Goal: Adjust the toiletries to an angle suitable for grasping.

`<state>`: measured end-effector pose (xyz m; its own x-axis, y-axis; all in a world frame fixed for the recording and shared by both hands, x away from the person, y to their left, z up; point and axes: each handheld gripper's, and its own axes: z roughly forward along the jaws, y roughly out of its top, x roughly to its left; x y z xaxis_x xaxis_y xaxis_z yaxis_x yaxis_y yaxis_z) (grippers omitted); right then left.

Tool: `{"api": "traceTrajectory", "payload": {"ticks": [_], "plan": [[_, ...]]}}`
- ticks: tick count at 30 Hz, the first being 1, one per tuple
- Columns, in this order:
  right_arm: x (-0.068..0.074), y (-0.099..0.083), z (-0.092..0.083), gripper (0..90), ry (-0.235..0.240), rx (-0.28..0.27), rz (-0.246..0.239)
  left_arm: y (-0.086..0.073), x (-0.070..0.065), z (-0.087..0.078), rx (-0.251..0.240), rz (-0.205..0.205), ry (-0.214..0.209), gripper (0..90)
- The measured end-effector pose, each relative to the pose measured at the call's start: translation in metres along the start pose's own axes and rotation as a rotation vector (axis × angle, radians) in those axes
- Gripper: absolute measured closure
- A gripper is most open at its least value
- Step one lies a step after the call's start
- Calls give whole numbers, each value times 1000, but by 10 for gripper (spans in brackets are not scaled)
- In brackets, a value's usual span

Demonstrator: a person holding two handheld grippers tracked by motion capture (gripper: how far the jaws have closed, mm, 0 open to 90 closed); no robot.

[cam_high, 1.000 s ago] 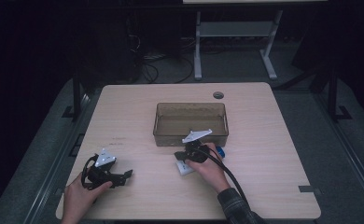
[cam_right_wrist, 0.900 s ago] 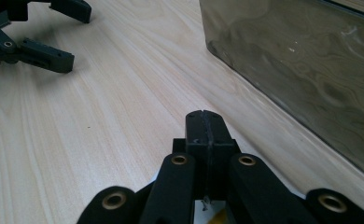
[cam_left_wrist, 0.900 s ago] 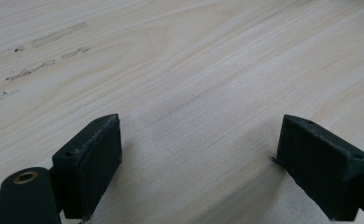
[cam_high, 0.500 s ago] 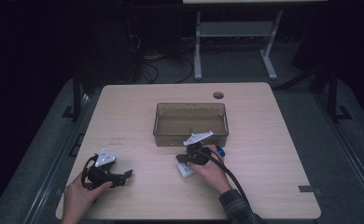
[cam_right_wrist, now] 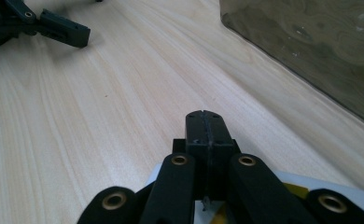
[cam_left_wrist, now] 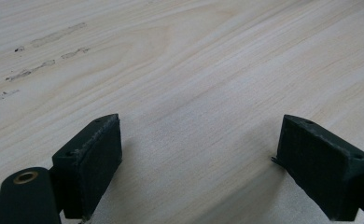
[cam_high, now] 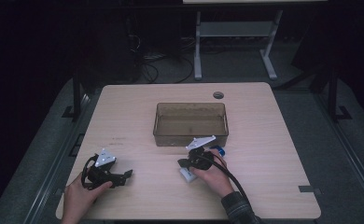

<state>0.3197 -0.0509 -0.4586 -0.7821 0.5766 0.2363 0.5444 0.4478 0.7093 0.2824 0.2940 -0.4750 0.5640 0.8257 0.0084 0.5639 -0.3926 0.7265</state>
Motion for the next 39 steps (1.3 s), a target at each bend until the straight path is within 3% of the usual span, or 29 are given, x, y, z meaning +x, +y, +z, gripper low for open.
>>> {"api": "traceTrajectory", "payload": {"ticks": [39], "plan": [[19,-35,-32,900,4,10,5,0,0,0,1,1,-1,128]]}}
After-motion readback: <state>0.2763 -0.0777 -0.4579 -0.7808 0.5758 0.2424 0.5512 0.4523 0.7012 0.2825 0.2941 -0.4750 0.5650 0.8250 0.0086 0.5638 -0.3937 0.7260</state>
